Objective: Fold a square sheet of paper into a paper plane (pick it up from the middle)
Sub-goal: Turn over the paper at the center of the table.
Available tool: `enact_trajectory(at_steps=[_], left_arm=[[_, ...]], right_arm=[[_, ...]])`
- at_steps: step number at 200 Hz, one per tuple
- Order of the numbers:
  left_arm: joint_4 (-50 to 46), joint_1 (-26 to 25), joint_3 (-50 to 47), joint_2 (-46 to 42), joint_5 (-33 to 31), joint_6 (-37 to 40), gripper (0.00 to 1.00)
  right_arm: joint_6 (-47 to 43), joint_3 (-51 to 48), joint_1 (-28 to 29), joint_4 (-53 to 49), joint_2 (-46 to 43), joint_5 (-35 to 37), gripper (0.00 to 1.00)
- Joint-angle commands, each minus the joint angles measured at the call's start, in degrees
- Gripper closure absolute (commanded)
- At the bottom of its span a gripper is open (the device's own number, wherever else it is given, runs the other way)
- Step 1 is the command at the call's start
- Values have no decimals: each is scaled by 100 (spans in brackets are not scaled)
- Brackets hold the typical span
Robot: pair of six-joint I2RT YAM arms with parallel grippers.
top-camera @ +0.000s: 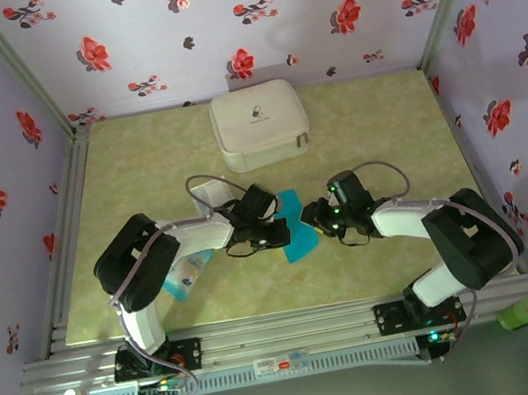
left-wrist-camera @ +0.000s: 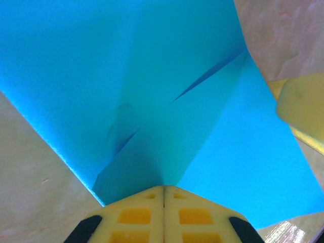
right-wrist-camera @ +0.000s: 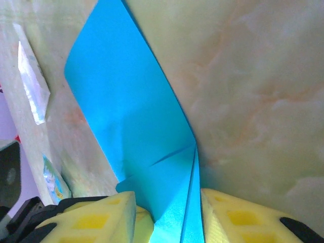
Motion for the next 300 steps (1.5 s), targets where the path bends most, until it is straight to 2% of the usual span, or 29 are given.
enact_trajectory(at_steps=[1, 76, 107, 152, 207, 260, 300], left_arm=[[-533, -19, -70, -31, -162, 132, 93], [-527, -24, -61, -18, -166, 156, 92], [-514, -19, -88, -42, -184, 147, 92], [-531, -11, -105, -48, -188, 169, 92], [-468, 7, -140, -109, -188, 152, 91], [-72, 59, -359, -574, -227, 70, 81], [456, 225, -788, -1409, -369, -121, 77]], right_arm=[[49, 53, -55, 237, 168, -90, 64], [-26, 89, -83, 475, 437, -41, 71], [-143, 181, -132, 583, 735, -404, 74], [-341, 201, -180, 667, 923, -518, 76], [-333, 232, -223, 835, 1016, -622, 89], [-362, 157, -248, 786, 715, -634, 98], [-879, 275, -250, -298, -41, -232, 100]])
